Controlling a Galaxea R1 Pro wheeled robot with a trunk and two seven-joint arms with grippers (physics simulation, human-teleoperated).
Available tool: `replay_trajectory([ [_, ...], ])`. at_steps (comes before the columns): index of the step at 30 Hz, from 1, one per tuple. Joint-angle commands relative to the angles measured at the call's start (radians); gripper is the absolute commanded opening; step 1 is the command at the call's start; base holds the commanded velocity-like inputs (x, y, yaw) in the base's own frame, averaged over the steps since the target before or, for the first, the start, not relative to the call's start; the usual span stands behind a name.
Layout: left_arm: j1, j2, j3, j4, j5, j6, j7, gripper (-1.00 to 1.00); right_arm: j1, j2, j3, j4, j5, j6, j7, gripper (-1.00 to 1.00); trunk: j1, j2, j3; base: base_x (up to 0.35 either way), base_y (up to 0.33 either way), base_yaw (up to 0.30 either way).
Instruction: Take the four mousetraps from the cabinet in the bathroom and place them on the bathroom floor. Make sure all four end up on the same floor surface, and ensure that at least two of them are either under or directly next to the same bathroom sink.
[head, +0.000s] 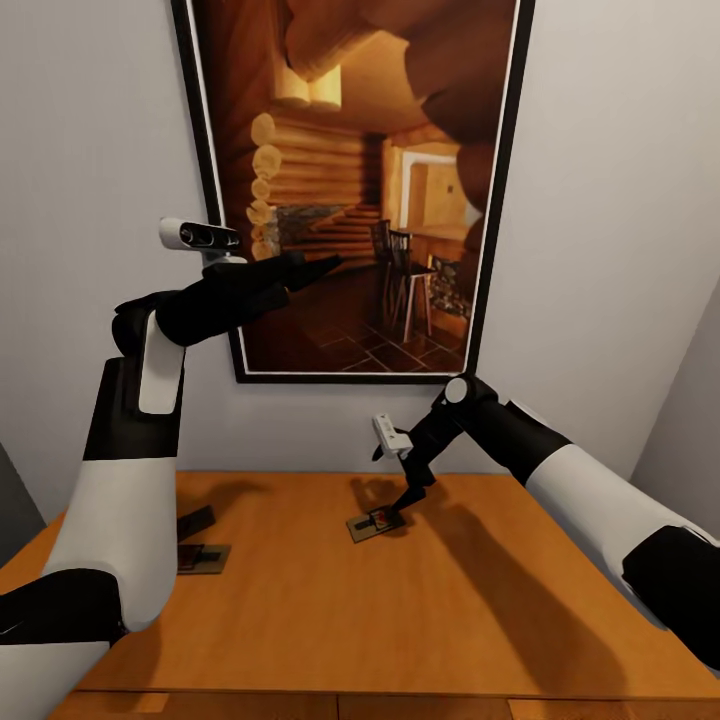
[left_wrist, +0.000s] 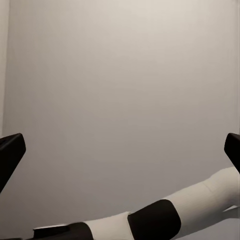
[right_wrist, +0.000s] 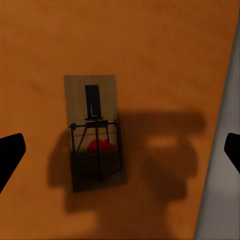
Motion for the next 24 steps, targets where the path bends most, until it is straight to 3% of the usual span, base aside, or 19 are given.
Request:
replay_trajectory([
  [1, -0.001, -0.001, 0.001, 0.0, 0.002, 0.009, -0.003, 1.0, -0.001, 0.0, 0.002, -0.002, 0.001, 0.01, 0.002, 1.0, 0.004, -0.008, -0.004, 0.0, 0.0, 0.0],
  [9, 0.0, 0.0, 0.001, 0.0, 0.007, 0.009, -0.003, 1.0, -0.001, 0.003, 0.002, -0.001, 0.001, 0.008, 0.002, 1.0, 0.035, -0.064, -0.029, 0.0, 0.0, 0.0],
  [20, 0.001, 0.0, 0.001, 0.0, 0.019, 0.009, -0.003, 1.0, -0.001, 0.011, 0.002, 0.001, 0.002, 0.006, 0.002, 1.0, 0.035, -0.064, -0.029, 0.0, 0.0, 0.0],
  [24, 0.003, 0.001, 0.001, 0.0, 0.02, 0.009, -0.003, 1.0, -0.001, 0.023, 0.003, 0.005, 0.003, 0.005, 0.002, 1.0, 0.046, -0.085, -0.039, 0.0, 0.0, 0.0],
])
